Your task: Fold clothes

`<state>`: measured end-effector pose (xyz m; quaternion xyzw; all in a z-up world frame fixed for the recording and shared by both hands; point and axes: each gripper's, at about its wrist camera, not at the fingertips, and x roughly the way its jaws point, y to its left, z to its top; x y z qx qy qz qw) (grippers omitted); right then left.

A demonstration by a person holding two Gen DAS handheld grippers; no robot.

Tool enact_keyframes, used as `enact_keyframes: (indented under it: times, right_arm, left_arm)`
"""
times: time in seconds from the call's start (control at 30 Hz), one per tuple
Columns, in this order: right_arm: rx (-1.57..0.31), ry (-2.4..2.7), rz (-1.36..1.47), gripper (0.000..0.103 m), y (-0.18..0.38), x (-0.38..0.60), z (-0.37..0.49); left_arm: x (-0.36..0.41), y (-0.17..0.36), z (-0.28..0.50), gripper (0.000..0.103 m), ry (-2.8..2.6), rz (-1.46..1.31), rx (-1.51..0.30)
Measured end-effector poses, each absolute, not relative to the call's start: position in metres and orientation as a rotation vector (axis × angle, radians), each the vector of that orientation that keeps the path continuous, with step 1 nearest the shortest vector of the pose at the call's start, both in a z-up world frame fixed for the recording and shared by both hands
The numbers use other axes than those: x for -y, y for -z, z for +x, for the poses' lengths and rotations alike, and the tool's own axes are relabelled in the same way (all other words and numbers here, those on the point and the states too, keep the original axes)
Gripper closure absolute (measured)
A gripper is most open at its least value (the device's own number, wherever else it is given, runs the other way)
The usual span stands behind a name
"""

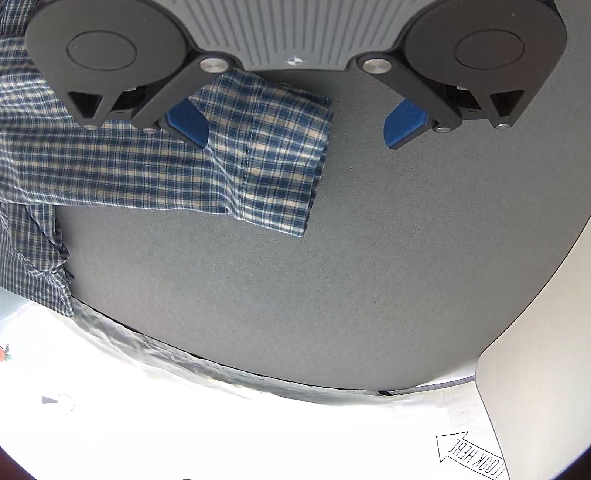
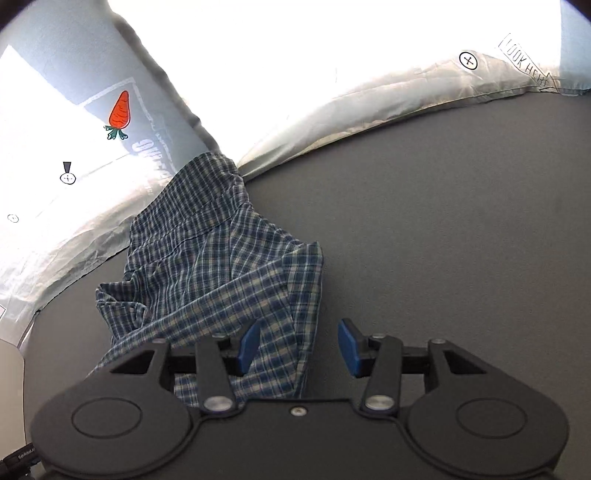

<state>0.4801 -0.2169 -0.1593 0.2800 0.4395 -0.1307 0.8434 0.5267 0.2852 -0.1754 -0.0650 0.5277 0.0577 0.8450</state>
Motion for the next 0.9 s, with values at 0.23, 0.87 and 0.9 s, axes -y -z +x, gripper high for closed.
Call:
enact_keyframes:
  times: [0.23,0.87,0.9]
  right_arm:
    - [-0.874,0.248,0.593,0.1,0.171,0.215,0.497]
    - [-0.67,0.237,0.395,0.101,0.118,0.168,0.548]
    - [-0.686,0.24,0.384,0.101,0.126,0.163,0.554]
  left_arm:
    - [-0.264,0.181,0.534,0.069,-0.113,-0.076,-1.067]
    - [-0.283,0.031,0.547,0.098,-0.129,-0.1,-0.632]
    - [-0.287,0.039,0.549,0.098,-0.14,-0.102,-0.655]
